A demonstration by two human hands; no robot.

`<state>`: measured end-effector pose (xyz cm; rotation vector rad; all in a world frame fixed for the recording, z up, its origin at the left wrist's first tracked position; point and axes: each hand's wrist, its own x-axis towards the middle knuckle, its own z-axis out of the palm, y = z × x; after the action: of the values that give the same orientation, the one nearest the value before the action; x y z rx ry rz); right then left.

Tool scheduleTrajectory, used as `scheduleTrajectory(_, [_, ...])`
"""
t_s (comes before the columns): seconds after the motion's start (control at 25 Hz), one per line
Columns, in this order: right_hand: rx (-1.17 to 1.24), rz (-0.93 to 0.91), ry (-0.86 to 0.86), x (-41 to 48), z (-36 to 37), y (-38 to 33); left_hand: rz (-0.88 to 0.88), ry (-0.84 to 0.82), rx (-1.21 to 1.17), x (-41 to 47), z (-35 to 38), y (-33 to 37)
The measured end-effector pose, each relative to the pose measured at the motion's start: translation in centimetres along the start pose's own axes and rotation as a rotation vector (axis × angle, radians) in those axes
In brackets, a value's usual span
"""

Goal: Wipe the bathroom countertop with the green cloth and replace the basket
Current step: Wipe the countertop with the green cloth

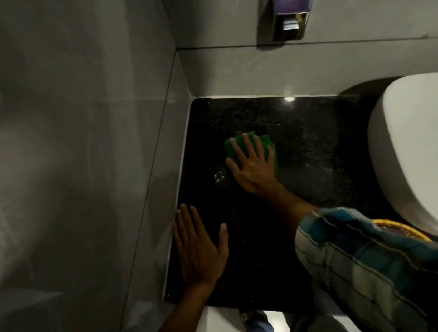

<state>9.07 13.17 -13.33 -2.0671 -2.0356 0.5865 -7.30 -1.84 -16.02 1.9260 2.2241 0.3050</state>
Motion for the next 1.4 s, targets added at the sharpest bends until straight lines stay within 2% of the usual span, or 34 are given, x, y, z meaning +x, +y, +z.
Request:
scheduleTrajectory(0.12, [-0.146, -0.323, -0.072, -1.5, 1.6, -2.7, 0.013, -0.001, 0.02, 0.0, 0.2, -0.3])
scheduleTrajectory(0.24, [-0.211, -0.403, 0.011, -6.3, 3.4, -1.8, 0.016, -0.018, 0.035, 0.1, 0.0, -0.2])
scheduleTrajectory(0.36, [-0.239, -0.263, 0.107, -9.0, 2.8, 2.1, 0.046, -0.017, 0.018, 0.0, -0.6, -0.2])
scheduleTrajectory(0.56, [-0.202, 0.122, 0.129, -8.8, 0.1, 8.3, 0.278, -0.069, -0.033, 3.1, -1.0, 2.6])
scheduleTrajectory(0.68, [-0.148, 0.291, 0.179, -6.6, -1.0, 8.7, 0.226, -0.103, -0.017, 4.3, -0.4, 4.2])
scheduleTrajectory(0.84, [-0.063, 0.427, 0.265, -1.6, -1.4, 7.4, 0.201, -0.068, 0.008, 4.7, 0.8, 4.1])
scheduleTrajectory(0.92, [-0.01, 0.37, 0.206, 1.2, -1.4, 5.7, 0.198, -0.042, 0.011, 4.8, 1.1, 4.1])
scheduleTrajectory(1.08, [-0.004, 0.101, 0.087, 2.4, 0.0, 1.7, 0.206, -0.039, 0.001, 4.8, 1.0, 4.0])
scheduleTrajectory(1.2, [-0.081, -0.06, 0.051, -1.2, 1.1, 0.5, 0.194, 0.046, -0.177, 5.0, 0.6, 4.2])
scheduleTrajectory(1.32, [-0.058, -0.139, 0.035, -7.4, 2.1, -0.3, -0.032, 0.181, -0.439, 4.6, -0.2, 3.1])
scheduleTrajectory(1.4, [-0.078, -0.168, 0.047, -12.0, 3.2, -0.3, -0.066, 0.198, -0.397, 4.5, -0.6, 2.6])
